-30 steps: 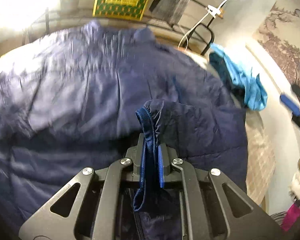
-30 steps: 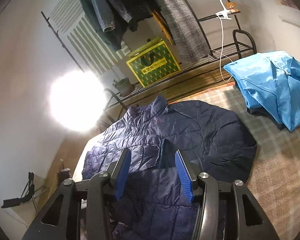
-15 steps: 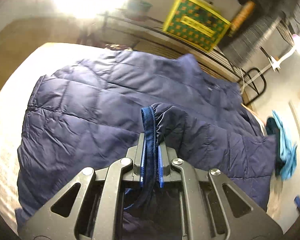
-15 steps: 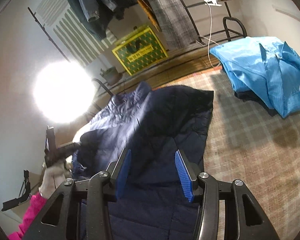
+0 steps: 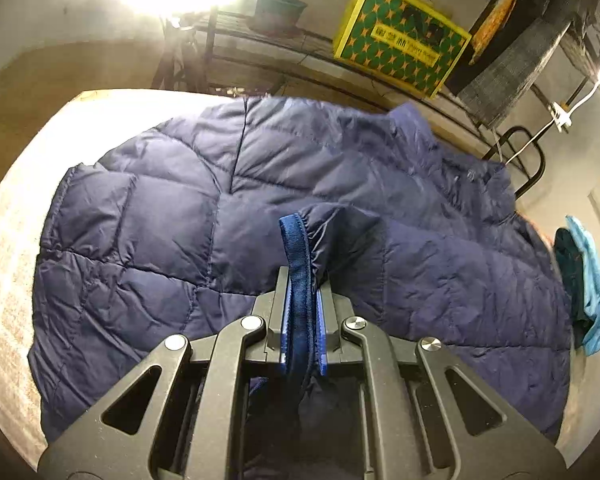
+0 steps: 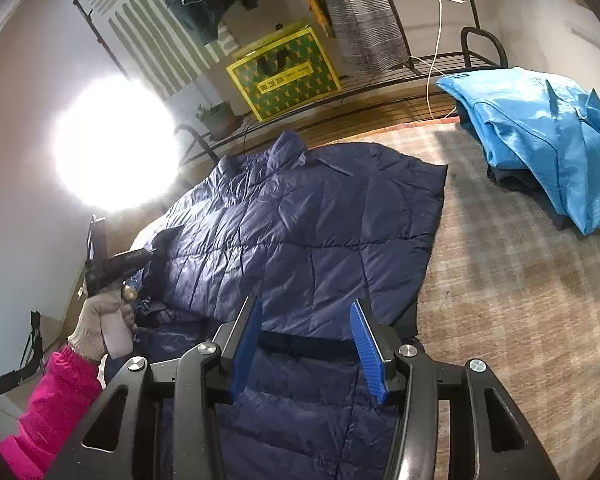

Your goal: Fold large clothes

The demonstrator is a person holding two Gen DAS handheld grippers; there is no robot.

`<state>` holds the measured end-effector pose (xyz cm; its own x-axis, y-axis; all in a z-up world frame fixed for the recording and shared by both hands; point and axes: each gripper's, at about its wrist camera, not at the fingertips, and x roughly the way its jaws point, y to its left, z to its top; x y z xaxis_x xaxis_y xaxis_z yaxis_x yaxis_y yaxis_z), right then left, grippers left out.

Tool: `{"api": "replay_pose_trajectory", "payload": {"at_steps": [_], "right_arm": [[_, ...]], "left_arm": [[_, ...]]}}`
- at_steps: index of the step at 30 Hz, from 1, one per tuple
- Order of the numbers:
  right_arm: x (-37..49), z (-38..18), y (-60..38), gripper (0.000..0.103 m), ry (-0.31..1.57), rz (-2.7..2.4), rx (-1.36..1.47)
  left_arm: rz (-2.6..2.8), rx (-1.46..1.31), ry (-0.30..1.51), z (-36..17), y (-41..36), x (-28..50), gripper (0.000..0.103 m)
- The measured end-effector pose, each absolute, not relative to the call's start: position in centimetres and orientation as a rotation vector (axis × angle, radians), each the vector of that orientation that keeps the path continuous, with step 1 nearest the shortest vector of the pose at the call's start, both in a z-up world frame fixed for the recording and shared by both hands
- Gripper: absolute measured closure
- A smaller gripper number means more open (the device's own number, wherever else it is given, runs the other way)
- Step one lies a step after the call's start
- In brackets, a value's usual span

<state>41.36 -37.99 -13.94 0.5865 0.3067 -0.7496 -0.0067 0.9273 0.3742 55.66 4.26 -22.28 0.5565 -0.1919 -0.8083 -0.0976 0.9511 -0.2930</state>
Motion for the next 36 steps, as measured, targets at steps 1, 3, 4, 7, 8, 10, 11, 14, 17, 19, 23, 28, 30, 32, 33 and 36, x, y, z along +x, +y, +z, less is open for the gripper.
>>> {"api": "replay_pose_trajectory", "payload": {"at_steps": [1, 3, 4, 7, 8, 10, 11, 14, 17, 19, 23, 28, 30, 32, 33, 36], "right_arm": [[41.3, -14.0, -37.9, 0.054, 0.933, 0.186, 0.348], [41.3, -14.1, -38.0, 0.054, 0.937, 0.180, 0.348], [41.3, -14.1, -38.0, 0.054, 0.937, 0.178, 0.349], [41.3, -14.0, -38.1, 0.054, 0.933, 0.171, 0.348], [41.2, -13.9, -38.1, 0.054, 0.929, 0.169, 0.344], [41.0, -13.6, -38.0, 0.054, 0.917, 0.166, 0.330], [40.9, -13.4, -38.0, 0.054, 0.909, 0.164, 0.321], [40.4, -12.6, -37.7, 0.054, 0.875, 0.160, 0.284], [39.5, -11.7, -37.5, 0.054, 0.839, 0.167, 0.269], [38.8, -11.2, -37.6, 0.052, 0.814, 0.164, 0.262], [36.7, -10.5, -37.8, 0.044, 0.753, 0.142, 0.219], [33.0, -10.2, -38.8, 0.029, 0.686, 0.139, 0.209], [31.4, -10.2, -39.1, 0.024, 0.673, 0.134, 0.195], [29.9, -10.2, -39.1, 0.022, 0.680, 0.130, 0.159], [29.2, -10.2, -39.3, 0.022, 0.687, 0.131, 0.148], [27.1, -10.5, -39.6, 0.022, 0.728, 0.152, 0.150]], "left_arm": [[-0.053, -0.314, 0.992, -22.7, 4.1, 55.6, 0.095], [-0.049, -0.305, 0.986, -22.9, 4.2, 55.3, 0.094], [-0.047, -0.305, 0.983, -22.9, 4.2, 55.2, 0.094], [-0.036, -0.291, 0.985, -22.5, 4.2, 55.1, 0.094], [-0.029, -0.288, 0.982, -22.2, 4.3, 55.0, 0.094], [-0.013, -0.287, 0.969, -21.3, 4.5, 54.6, 0.085], [-0.001, -0.289, 0.954, -20.7, 4.7, 54.3, 0.083], [0.002, -0.305, 0.918, -18.4, 5.7, 52.9, 0.080], [-0.018, -0.321, 0.870, -15.3, 6.9, 50.3, 0.080], [-0.031, -0.314, 0.839, -13.3, 7.6, 48.0, 0.080], [-0.056, -0.288, 0.792, -10.0, 9.1, 42.9, 0.080], [-0.087, -0.263, 0.802, -7.9, 11.1, 35.9, 0.068], [-0.095, -0.281, 0.817, -7.8, 11.9, 33.6, 0.056], [-0.121, -0.315, 0.843, -7.7, 13.1, 30.9, 0.055], [-0.128, -0.323, 0.852, -7.8, 13.6, 29.9, 0.055], [-0.140, -0.343, 0.886, -8.5, 14.8, 26.5, 0.054]]}}
